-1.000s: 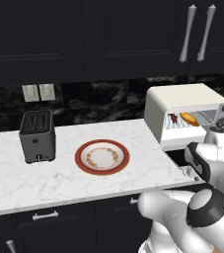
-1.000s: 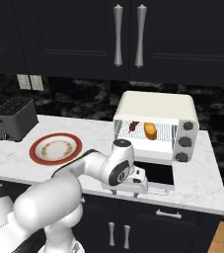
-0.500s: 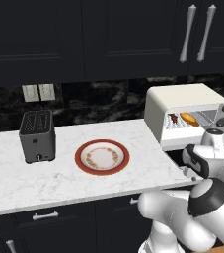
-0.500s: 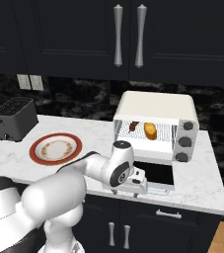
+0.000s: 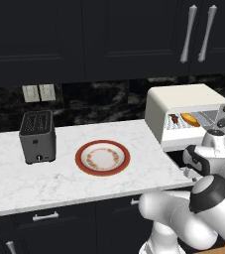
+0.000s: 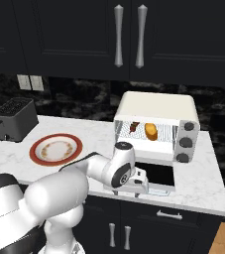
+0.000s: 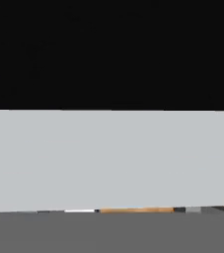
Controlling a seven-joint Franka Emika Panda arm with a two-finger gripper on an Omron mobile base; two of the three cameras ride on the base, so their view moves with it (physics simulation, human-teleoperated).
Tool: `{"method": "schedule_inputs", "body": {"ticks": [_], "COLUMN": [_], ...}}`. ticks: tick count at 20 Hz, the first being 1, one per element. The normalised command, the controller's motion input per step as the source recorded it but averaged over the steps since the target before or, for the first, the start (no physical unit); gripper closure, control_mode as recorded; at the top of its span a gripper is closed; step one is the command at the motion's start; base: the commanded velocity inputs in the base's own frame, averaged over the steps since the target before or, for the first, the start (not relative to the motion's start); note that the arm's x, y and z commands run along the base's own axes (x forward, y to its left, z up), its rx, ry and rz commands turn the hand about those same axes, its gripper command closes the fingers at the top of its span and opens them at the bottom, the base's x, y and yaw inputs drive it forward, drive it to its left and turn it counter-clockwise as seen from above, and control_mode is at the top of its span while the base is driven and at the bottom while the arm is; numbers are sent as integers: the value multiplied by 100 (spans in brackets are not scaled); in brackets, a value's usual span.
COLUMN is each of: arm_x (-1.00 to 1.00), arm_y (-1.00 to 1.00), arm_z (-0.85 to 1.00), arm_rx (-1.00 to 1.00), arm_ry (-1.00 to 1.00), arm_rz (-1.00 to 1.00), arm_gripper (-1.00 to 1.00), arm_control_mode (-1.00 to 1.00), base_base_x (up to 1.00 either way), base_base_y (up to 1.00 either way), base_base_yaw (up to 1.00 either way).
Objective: Pick up the kebab skewer and baguette bread, and place them inside the toaster oven. Close the toaster oven door and start by setting the timer.
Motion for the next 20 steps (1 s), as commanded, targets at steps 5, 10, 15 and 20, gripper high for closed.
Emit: {"method": "schedule_inputs", "body": {"ticks": [5, 10, 15, 20], "arm_x": [29, 58, 71, 69], "arm_y": [0, 10, 10, 2], "arm_z": [1, 19, 37, 46], "arm_rx": [0, 0, 0, 0], "arm_ry": [-3, -14, -21, -14], "arm_rz": [-2, -7, -9, -10], "arm_gripper": [-100, -100, -100, -100], "arm_control_mode": [-100, -100, -100, -100], "base_base_x": [0, 0, 0, 0], "base_base_y": [0, 0, 0, 0], "base_base_yaw": [0, 0, 0, 0]}}
